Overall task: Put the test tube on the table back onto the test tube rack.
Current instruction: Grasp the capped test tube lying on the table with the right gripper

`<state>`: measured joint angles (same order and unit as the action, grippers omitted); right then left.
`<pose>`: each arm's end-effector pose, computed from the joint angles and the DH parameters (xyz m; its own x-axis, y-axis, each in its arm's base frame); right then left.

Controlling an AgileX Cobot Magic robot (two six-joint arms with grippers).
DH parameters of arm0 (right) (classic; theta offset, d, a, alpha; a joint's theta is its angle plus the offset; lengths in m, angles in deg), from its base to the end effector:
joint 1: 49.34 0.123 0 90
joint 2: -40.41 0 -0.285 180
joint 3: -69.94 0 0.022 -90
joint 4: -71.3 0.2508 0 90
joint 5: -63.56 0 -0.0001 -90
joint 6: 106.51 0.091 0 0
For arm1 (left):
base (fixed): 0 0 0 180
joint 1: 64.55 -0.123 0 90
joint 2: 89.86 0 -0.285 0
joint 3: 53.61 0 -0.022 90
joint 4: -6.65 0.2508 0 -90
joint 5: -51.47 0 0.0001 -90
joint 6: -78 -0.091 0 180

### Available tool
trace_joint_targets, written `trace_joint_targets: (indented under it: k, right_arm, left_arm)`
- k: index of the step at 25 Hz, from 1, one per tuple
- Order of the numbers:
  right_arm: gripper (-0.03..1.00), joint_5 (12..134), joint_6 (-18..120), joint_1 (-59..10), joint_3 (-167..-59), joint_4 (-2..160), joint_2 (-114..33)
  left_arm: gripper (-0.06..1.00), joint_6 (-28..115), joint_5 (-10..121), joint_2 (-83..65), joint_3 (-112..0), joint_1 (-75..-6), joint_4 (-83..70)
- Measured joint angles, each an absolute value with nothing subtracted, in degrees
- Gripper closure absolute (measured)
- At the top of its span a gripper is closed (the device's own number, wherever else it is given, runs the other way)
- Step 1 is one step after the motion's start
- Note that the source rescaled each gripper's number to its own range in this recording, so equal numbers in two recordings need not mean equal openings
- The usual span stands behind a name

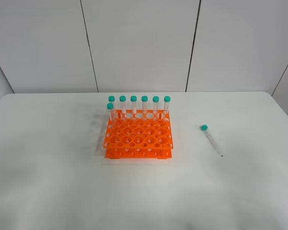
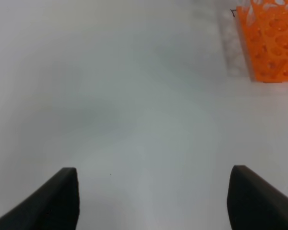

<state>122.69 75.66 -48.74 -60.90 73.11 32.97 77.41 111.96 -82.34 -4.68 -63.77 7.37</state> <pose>-0.0034 0.0024 0.2768 -0.4352 0.0495 -0.8990 -0.0114 0.9981 0.0605 -0.0046 0.0011 0.2759 -0.4529 0.0227 -0.8913 0.0113 0.9997 0.0197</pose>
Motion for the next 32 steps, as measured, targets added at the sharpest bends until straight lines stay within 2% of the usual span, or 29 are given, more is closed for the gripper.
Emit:
trace_joint_targets:
  k: [9,12,17,25,32]
  right_arm:
    - [-0.03,122.69,75.66,-48.74,-60.90,73.05,32.90]
    - [-0.03,122.55,75.66,-48.74,-62.80,72.87,28.80]
    - [-0.03,121.10,75.66,-48.74,-70.40,72.81,11.23]
    - [-0.03,120.57,73.49,-48.74,-85.09,72.76,-25.82]
    - [-0.03,125.94,69.27,-48.74,-102.99,72.68,-56.25]
  left_arm:
    - [-0.05,77.41,111.96,-82.34,-4.68,-63.77,7.37]
    - [-0.05,77.41,111.96,-82.34,-4.68,-63.77,7.37]
    - [-0.05,77.41,111.96,-82.34,-4.68,-63.77,7.37]
    - [-0.05,77.41,111.96,-82.34,-4.68,-63.77,7.37]
    - [-0.05,77.41,111.96,-82.34,-4.68,-63.77,7.37]
